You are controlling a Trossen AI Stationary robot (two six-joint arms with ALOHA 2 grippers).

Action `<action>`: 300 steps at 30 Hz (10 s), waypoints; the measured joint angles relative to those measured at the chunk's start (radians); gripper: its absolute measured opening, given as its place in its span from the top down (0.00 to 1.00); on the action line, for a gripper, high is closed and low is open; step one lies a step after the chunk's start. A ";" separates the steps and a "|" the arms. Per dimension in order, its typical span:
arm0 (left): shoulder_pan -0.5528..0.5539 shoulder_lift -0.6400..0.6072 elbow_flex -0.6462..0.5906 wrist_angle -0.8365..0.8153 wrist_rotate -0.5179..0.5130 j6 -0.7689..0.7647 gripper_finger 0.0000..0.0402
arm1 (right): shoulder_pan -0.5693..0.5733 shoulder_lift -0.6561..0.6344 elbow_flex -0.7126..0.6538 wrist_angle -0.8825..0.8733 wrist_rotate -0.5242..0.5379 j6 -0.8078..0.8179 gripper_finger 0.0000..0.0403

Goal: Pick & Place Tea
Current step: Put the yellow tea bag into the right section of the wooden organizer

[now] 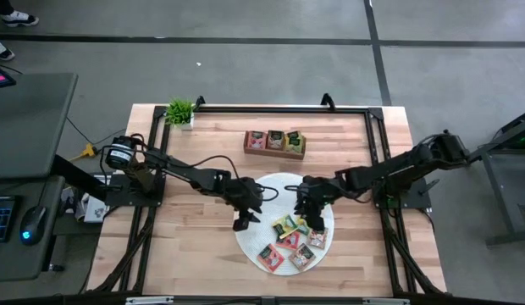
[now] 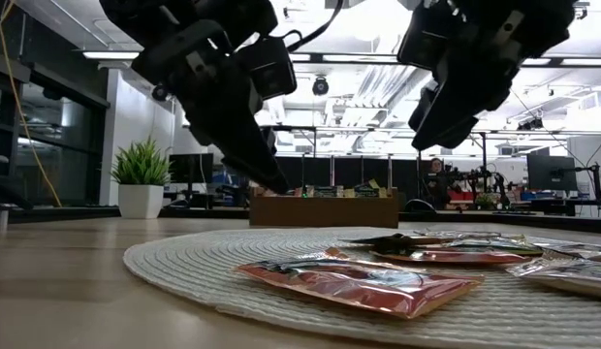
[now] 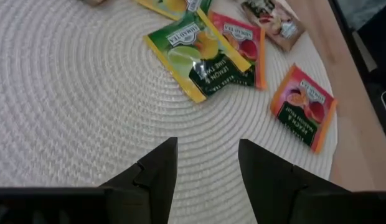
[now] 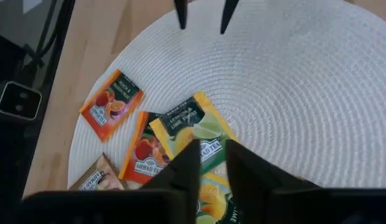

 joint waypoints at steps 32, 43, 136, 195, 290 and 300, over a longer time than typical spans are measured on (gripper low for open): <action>-0.065 0.036 -0.002 0.133 -0.108 -0.197 0.58 | 0.105 0.236 0.000 0.161 0.005 0.032 1.00; -0.066 0.142 0.000 0.256 -0.029 -0.300 0.58 | 0.107 0.282 0.000 0.176 0.012 0.061 1.00; -0.064 0.153 -0.001 0.200 -0.288 -0.752 0.98 | 0.022 0.379 -0.002 0.397 0.078 0.185 1.00; 0.101 0.082 0.662 -0.698 -0.216 0.230 1.00 | -0.070 -0.204 0.004 0.121 0.215 0.005 0.55; 0.118 -0.245 -0.199 0.172 -0.233 -0.105 0.57 | -0.665 -0.132 -0.472 0.953 0.146 0.086 1.00; 0.118 -0.249 -0.257 0.416 -0.204 -0.156 0.57 | -0.734 0.096 -0.410 1.126 0.063 0.104 1.00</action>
